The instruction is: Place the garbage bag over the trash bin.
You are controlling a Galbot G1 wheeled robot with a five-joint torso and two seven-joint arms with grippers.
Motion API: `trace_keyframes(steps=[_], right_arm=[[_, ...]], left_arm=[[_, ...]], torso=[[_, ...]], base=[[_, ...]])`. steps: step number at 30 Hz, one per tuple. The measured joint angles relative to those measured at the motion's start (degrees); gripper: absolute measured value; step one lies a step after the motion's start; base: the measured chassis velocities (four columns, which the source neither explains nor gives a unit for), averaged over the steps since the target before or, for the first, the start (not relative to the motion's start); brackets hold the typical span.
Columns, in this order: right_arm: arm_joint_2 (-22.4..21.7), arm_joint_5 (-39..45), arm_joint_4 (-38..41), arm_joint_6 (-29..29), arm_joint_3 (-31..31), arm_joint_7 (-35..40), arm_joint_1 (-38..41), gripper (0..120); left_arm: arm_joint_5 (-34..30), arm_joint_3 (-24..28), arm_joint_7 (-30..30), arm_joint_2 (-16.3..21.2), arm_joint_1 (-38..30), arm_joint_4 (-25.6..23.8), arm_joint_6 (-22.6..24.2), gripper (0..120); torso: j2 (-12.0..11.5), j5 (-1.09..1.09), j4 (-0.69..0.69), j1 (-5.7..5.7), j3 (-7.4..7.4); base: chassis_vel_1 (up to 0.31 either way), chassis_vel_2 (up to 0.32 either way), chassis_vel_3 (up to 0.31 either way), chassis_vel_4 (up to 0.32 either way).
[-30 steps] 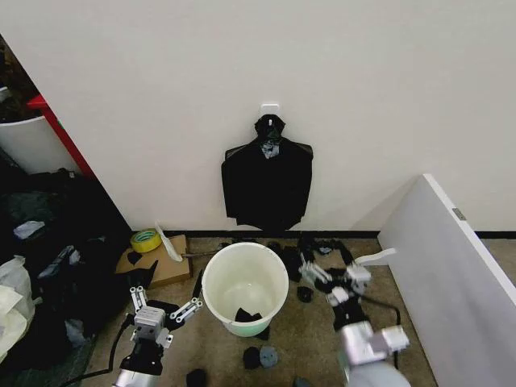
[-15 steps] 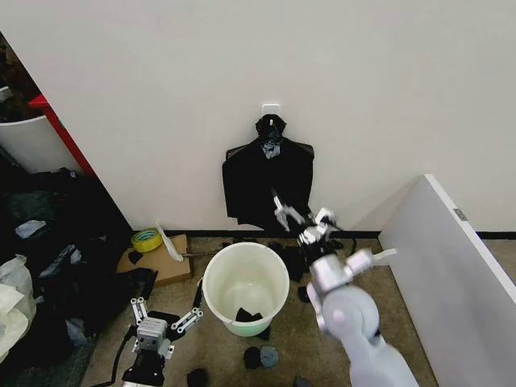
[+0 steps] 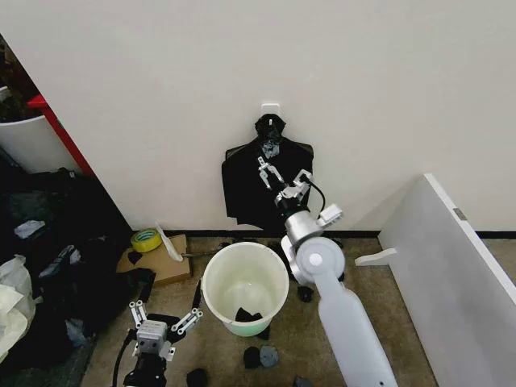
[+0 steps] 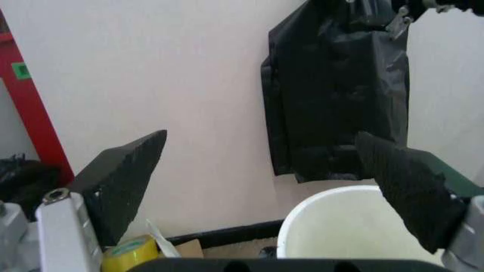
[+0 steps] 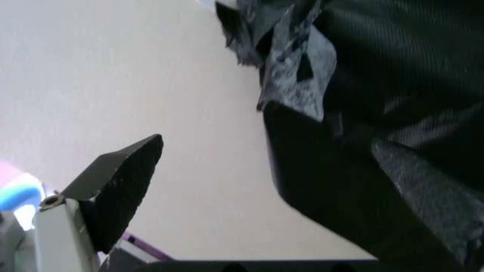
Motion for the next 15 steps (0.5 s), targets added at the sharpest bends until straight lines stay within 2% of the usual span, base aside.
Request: trace_keyframes(steps=[3, 5, 6, 12, 13, 15], right_arm=[[0.1, -0.1, -1.1, 0.6, 0.2, 0.4, 1.0, 88], [0.1, -0.1, -1.2, 0.7, 0.3, 0.4, 1.1, 87], [0.1, -0.1, -1.3, 1.0, 0.5, 0.6, 1.3, 79], [-0.1, -0.3, -1.2, 1.8, 1.0, 0.7, 1.3, 55], [-0.1, -0.3, -1.2, 1.8, 1.0, 0.7, 1.3, 55], [-0.2, -0.4, -1.3, 1.9, 1.1, 0.7, 1.2, 46]], left_arm=[[0.1, 0.0, -0.4, -0.3, 0.1, 0.2, 0.0, 98], [0.1, 0.0, -0.5, -0.4, 0.1, 0.2, 0.0, 98], [0.1, 0.1, -0.6, -0.6, 0.2, 0.3, -0.1, 98], [0.2, 0.5, -0.7, -0.7, 0.0, 0.6, -0.1, 98], [0.2, 0.5, -0.7, -0.7, 0.0, 0.6, -0.1, 98], [0.2, 0.5, -0.8, -0.5, -0.2, 0.7, 0.0, 98]], torso=[[0.0, 0.00, -0.01, 0.00, 0.00], [0.0, 0.00, -0.01, 0.00, 0.00], [0.0, 0.00, -0.01, 0.00, 0.00], [0.0, 0.00, -0.01, -0.01, 0.00], [0.0, 0.00, -0.01, -0.01, 0.00], [0.0, 0.00, -0.01, -0.01, 0.00]], base=[[0.000, 0.000, 0.000, 0.000], [0.000, 0.000, 0.000, 0.000], [0.000, 0.000, 0.000, 0.000], [0.000, 0.000, 0.000, 0.000], [0.000, 0.000, 0.000, 0.000], [0.000, 0.000, 0.000, 0.000]])
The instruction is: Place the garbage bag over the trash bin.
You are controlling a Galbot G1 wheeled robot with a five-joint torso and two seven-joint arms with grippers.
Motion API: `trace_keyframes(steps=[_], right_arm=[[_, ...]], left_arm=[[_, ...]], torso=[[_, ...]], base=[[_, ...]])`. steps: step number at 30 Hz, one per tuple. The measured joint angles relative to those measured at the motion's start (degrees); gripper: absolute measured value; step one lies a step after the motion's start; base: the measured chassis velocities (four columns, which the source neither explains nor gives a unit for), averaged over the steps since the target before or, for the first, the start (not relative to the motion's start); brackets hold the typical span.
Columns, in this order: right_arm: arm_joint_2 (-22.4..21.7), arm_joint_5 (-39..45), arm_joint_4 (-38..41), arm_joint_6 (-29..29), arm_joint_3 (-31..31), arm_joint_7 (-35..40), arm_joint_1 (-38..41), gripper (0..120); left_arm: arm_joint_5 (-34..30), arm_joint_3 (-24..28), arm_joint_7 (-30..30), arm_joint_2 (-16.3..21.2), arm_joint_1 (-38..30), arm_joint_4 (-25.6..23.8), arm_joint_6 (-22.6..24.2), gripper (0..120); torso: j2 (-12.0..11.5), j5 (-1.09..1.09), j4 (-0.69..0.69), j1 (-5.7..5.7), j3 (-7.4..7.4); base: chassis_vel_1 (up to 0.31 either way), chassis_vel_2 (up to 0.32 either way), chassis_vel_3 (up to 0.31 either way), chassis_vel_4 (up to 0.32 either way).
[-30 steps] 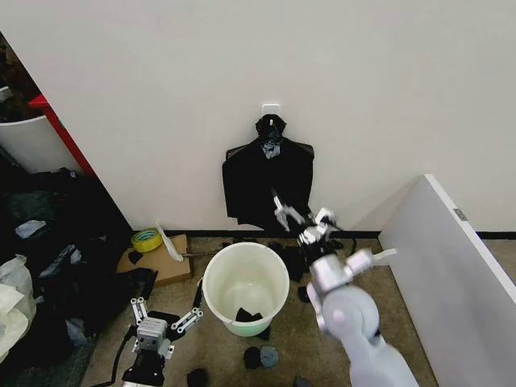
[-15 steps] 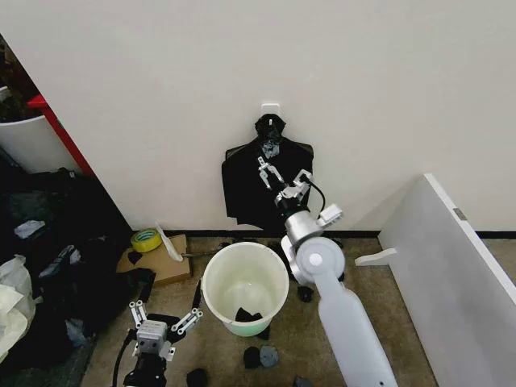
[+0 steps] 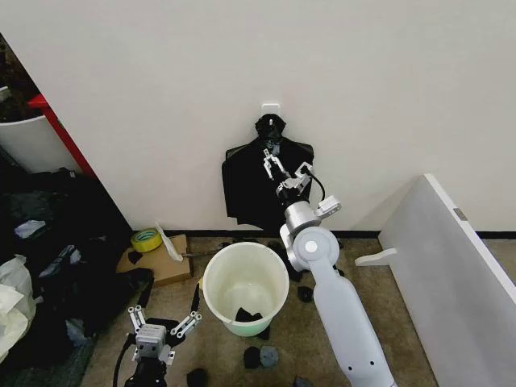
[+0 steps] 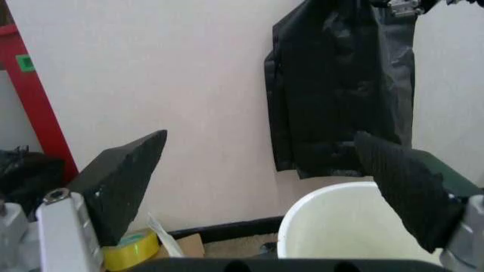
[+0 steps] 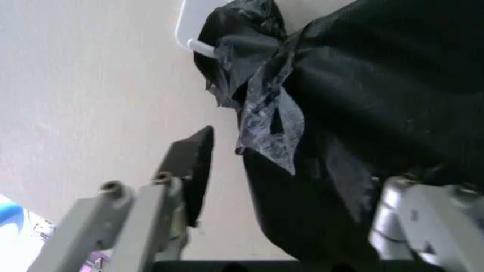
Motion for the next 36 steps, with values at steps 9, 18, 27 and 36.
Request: trace_keyframes(steps=[9, 18, 27, 36], right_arm=[[0.2, -0.6, -0.4, 0.4, -0.4, -0.1, 0.1, 11], [0.0, -0.7, -0.6, 1.6, -0.4, -0.3, 0.5, 0], [-4.0, -6.6, 4.9, 2.7, -2.8, -2.0, -8.1, 0], [-8.6, -15.0, 12.6, 4.6, -4.1, -3.4, -18.5, 0]], left_arm=[[0.4, 0.4, -0.1, -0.2, -0.1, 0.0, 0.1, 98], [1.5, 0.7, -0.2, -0.7, 0.4, 0.4, -0.3, 98], [1.6, 0.9, -0.2, -0.9, -0.1, 1.2, -0.4, 98], [1.4, 1.0, -0.2, -0.8, -1.7, 1.7, -0.1, 98]], torso=[[0.0, 0.00, 0.00, 0.00, 0.00], [0.0, 0.00, 0.01, 0.00, 0.00], [0.0, 0.00, 0.00, 0.00, 0.00], [0.0, 0.00, 0.00, 0.00, -0.01]], base=[[0.000, 0.000, 0.000, 0.000], [0.000, 0.000, 0.000, 0.000], [0.000, 0.000, 0.000, 0.000], [0.000, 0.000, 0.000, 0.000]])
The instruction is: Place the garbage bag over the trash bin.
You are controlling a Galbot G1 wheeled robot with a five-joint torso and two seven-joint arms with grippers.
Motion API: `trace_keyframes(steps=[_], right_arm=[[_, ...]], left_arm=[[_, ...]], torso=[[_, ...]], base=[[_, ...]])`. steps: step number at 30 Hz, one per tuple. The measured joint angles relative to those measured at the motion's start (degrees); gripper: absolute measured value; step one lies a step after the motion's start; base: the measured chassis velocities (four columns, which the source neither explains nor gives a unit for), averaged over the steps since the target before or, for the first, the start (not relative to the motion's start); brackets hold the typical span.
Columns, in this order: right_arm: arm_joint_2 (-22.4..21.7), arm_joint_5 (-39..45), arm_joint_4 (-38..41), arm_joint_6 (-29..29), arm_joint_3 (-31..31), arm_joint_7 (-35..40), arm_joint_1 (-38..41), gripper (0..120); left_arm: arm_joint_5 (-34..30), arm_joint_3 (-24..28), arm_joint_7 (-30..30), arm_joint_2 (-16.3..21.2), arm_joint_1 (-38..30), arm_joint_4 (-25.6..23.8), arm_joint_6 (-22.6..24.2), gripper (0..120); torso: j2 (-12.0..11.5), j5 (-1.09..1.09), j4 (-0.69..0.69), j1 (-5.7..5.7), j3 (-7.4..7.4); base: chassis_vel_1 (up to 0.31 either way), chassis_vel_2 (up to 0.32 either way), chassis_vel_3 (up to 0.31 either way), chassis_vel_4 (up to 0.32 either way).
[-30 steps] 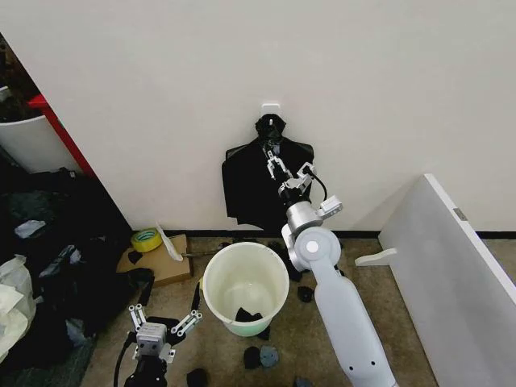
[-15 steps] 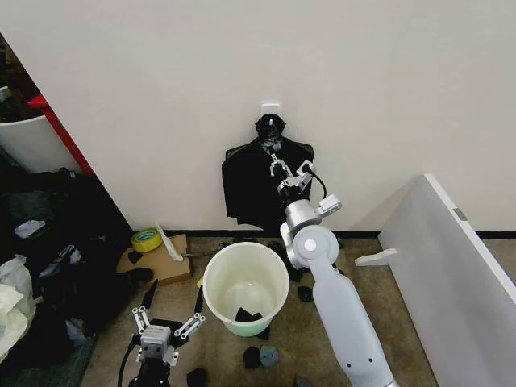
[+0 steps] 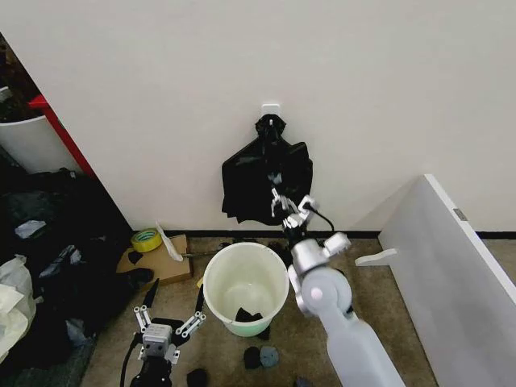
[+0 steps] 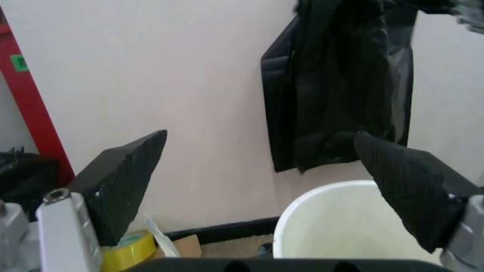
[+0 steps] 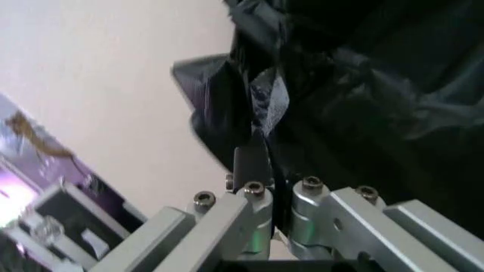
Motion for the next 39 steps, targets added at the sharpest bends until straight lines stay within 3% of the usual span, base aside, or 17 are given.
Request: trace_keyframes(steps=[20, 39], right_arm=[[-4.8, -19.9, 7.3, 7.2, -2.1, -4.0, -18.2, 0], [-9.2, -35.0, 7.0, 14.2, -3.2, -7.3, -25.7, 0]], left_arm=[[-1.1, 0.1, 0.0, 1.2, -2.3, 0.2, 0.3, 98], [-2.4, 0.1, 0.0, 2.4, -3.7, 0.7, 0.7, 98]], torso=[[0.0, -0.01, 0.00, 0.00, 0.00], [0.0, 0.00, 0.00, 0.00, 0.01]], base=[[0.000, 0.000, 0.000, 0.000], [0.000, 0.000, 0.000, 0.000]])
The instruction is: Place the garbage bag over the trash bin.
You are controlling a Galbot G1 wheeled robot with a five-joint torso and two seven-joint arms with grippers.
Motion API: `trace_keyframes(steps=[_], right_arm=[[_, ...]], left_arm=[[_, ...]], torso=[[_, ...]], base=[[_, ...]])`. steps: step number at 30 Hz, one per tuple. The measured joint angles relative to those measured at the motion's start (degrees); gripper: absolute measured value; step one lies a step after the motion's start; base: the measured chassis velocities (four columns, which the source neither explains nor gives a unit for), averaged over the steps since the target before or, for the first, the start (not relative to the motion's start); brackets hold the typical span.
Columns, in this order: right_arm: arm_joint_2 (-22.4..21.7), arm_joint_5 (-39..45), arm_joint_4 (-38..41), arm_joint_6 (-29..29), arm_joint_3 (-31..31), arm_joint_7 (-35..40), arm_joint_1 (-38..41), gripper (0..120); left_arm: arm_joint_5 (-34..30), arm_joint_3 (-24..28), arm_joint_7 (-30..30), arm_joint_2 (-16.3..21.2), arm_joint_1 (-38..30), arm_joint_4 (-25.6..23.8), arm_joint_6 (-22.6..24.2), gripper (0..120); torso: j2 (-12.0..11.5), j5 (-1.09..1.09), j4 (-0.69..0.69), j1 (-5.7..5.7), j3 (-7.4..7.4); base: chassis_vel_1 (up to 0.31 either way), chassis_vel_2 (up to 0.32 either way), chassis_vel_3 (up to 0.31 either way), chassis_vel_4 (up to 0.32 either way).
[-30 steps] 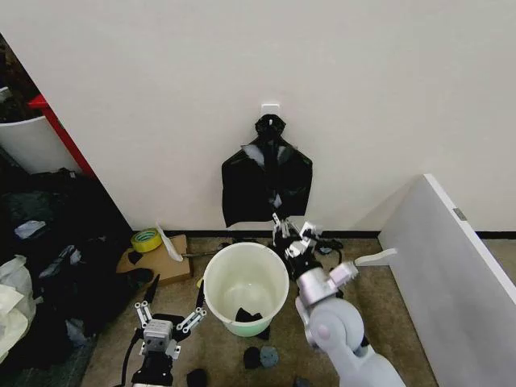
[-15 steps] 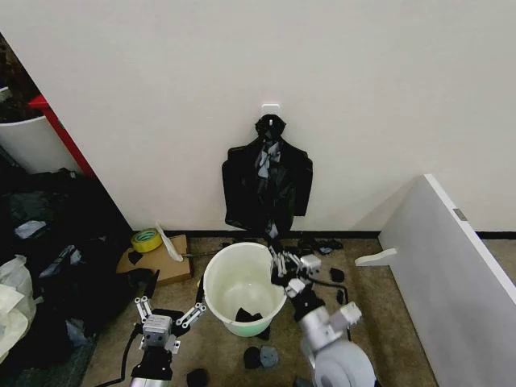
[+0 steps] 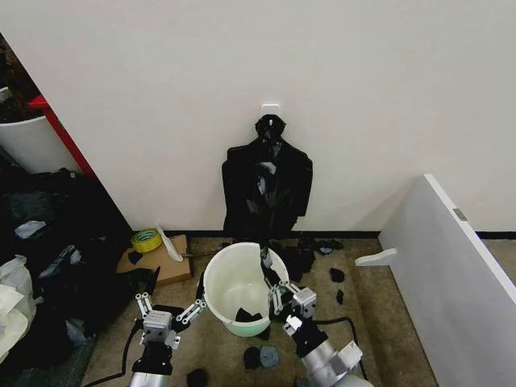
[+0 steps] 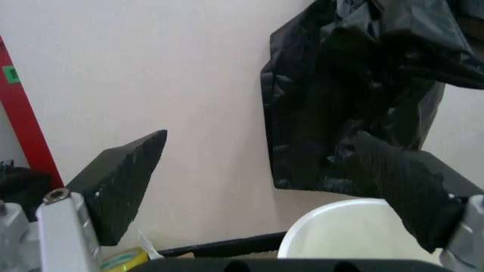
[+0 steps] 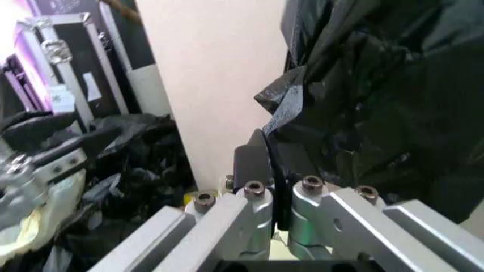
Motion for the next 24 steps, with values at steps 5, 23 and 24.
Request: trace_keyframes(steps=[5, 23, 24], right_arm=[[-1.1, -3.3, -0.3, 1.8, 0.3, -1.6, -1.2, 0], [-2.7, -9.3, -1.4, 6.2, 1.2, -3.9, -3.7, 0], [-2.7, -9.6, -1.5, 6.4, 1.2, -4.0, -3.8, 0]], left_arm=[[-0.2, 0.0, 0.0, 0.1, -0.3, 0.2, 0.1, 98], [0.1, 0.1, 0.0, -0.1, -0.2, 0.2, 0.0, 98], [0.1, 0.1, 0.0, -0.1, -0.1, 0.2, 0.0, 98]], torso=[[0.0, 0.00, 0.00, 0.00, 0.00], [0.0, 0.00, 0.00, 0.01, 0.00], [0.0, 0.00, 0.00, 0.01, 0.00]], base=[[0.000, 0.000, 0.000, 0.000], [0.000, 0.000, 0.000, 0.000], [0.000, 0.000, 0.000, 0.000]])
